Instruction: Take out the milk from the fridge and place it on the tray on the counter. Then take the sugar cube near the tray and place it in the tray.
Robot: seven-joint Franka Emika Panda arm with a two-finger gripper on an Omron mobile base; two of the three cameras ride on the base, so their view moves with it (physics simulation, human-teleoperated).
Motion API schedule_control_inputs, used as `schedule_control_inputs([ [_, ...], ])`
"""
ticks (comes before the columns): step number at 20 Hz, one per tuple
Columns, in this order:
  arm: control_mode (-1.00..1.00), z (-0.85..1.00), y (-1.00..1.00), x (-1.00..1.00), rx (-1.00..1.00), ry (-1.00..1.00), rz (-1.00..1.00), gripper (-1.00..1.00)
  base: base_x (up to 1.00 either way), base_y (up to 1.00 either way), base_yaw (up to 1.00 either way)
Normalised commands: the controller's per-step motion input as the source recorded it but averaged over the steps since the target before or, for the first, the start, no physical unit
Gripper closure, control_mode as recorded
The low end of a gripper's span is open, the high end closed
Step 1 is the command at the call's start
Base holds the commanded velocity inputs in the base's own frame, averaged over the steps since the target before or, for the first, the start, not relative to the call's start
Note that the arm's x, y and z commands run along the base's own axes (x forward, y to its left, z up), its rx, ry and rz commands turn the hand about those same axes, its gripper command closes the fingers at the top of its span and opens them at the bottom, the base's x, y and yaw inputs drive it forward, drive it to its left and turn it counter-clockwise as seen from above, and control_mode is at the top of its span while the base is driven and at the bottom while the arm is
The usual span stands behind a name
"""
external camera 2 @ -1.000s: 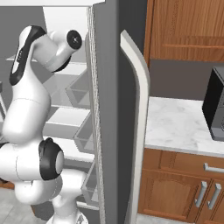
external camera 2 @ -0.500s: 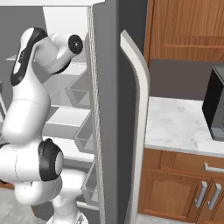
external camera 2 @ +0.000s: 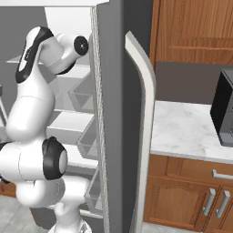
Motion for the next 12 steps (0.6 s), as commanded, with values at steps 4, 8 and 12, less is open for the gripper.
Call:
schedule_control_inputs([
  [4, -1.0, 0.0, -0.04, 0.17, 0.0, -0.08, 0.0, -1.0, 0.0, 0.0, 0.0],
  [8, -1.0, 0.0, 0.0, 0.13, -0.01, -0.08, 0.0, -1.0, 0.0, 0.0, 0.0],
  [12, -1.0, 0.0, 0.0, 0.02, 0.0, -0.06, 0.0, -1.0, 0.0, 0.0, 0.0],
])
